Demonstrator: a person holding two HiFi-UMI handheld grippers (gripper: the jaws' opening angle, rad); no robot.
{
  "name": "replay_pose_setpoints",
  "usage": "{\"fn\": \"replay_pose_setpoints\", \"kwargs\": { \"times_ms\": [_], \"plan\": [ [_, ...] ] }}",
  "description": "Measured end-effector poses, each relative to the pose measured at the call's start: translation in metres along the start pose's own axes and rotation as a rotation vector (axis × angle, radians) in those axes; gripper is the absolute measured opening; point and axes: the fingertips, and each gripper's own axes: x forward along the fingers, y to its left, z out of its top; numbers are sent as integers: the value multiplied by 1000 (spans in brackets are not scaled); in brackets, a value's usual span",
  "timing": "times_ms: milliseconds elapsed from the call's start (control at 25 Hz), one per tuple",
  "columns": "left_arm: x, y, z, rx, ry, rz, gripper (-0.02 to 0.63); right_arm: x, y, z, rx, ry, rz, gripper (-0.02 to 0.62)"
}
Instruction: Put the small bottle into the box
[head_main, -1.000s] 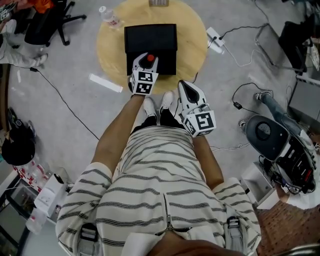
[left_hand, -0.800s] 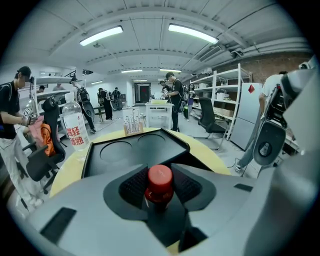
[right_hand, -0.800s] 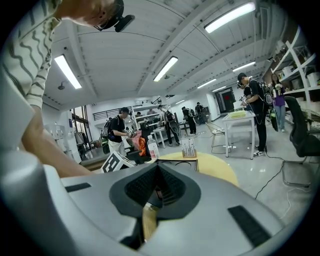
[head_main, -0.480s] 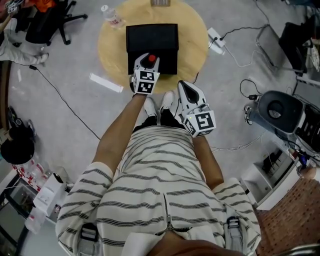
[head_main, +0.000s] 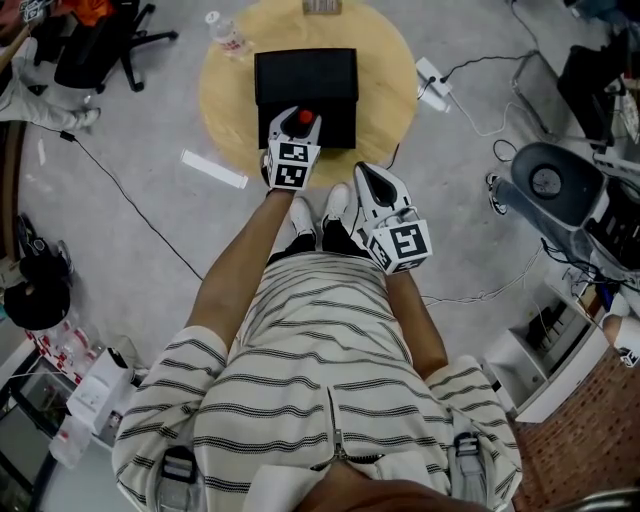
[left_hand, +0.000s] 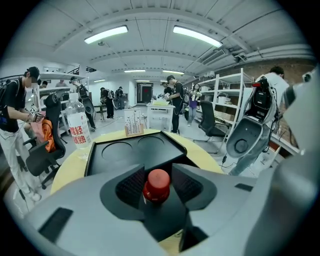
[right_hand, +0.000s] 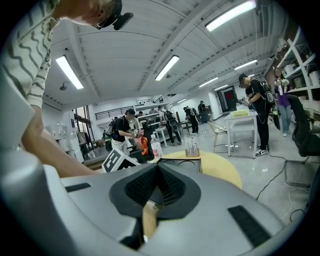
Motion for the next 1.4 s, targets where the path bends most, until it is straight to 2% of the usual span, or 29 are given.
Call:
{"fn": "replay_pose_setpoints", "kwargs": {
  "times_ms": [400, 760, 1080, 1400],
  "plan": [
    [-29, -6, 20, -13, -71, 19, 164, -7, 9, 4, -10, -19, -6, 18],
    [-57, -13, 23, -19, -117, 16, 91, -16, 18, 6, -27, -42, -10, 17],
    [-92, -21, 33, -18, -168, 14, 77, -26, 24, 13, -44, -61, -19, 17],
    [-124, -25, 39, -20, -221, 17, 35, -29, 26, 17, -54, -79, -23, 17]
  ]
}}
